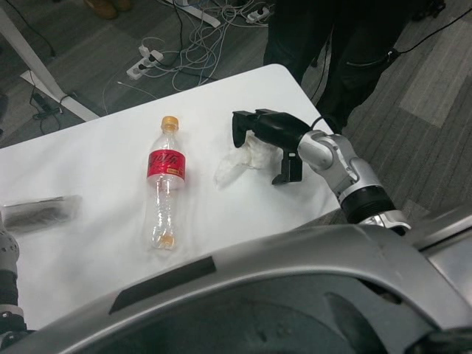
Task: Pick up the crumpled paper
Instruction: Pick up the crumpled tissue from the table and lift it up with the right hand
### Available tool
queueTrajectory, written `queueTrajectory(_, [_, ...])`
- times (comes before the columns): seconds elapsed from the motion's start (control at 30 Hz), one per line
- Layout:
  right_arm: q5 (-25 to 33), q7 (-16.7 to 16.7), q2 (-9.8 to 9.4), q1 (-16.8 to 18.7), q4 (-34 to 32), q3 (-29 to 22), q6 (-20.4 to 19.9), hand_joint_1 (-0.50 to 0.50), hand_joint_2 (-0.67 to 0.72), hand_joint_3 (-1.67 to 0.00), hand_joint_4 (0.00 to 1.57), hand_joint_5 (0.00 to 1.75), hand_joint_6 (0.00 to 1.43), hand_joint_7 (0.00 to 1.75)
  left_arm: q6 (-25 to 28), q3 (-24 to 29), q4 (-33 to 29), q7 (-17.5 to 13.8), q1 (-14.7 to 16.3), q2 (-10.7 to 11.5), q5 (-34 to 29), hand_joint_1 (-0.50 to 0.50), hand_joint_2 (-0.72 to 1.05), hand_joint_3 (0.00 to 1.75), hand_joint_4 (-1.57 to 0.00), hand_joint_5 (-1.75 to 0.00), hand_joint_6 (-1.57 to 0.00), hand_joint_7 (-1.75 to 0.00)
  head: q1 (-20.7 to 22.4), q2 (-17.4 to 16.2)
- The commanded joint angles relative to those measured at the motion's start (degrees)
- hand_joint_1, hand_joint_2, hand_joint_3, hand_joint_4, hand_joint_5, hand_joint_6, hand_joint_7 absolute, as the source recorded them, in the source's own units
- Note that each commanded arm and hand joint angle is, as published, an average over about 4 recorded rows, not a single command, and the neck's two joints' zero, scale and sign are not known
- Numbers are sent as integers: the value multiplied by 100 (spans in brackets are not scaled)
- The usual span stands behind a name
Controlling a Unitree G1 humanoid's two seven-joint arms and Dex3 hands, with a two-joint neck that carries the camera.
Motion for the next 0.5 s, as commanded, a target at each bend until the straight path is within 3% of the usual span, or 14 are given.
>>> queueTrajectory(0.03, [-169, -212, 108, 193, 344, -32, -140, 50, -3, -115, 0, 2, 0, 154, -59, -13, 43, 12, -23, -21, -40, -34, 69, 0, -23, 0, 0, 0, -6, -8])
queueTrajectory(0.2, [-356, 27, 126, 175, 265, 39, 200, 50, -16, -111, 0, 10, 0, 161, -59, -44, 71, 12, -56, -17, -51, -33, 76, 0, -26, 0, 0, 0, -5, -29])
queueTrajectory(0.5, [-285, 27, 168, 175, 93, -62, 255, 50, -16, -119, 0, 10, 0, 162, -59, -66, 144, 12, -116, -12, -58, -31, 78, 0, -26, 0, 0, 0, -10, -57])
